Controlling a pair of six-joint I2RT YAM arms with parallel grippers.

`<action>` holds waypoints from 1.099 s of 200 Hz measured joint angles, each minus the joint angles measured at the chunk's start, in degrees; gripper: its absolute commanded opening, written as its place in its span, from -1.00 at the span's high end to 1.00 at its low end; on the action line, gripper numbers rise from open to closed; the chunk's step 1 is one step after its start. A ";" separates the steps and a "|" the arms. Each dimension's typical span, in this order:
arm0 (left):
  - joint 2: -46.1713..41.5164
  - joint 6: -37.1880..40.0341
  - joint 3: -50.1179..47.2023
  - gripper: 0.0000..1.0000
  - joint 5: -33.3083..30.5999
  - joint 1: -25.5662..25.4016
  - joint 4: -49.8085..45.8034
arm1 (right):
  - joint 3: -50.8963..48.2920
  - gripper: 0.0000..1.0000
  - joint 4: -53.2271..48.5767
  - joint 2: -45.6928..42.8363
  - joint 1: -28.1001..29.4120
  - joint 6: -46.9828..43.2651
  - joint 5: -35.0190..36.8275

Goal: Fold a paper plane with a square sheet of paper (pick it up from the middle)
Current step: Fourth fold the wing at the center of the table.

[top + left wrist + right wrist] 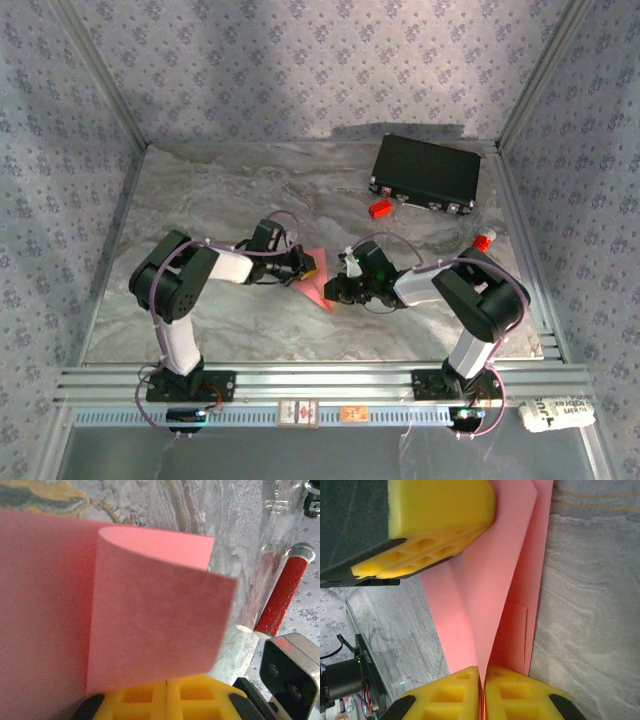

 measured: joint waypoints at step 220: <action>0.63 2.58 1.05 0.92 0.87 0.00 -1.49 | -2.82 0.73 -0.55 -2.47 -0.13 4.50 -1.84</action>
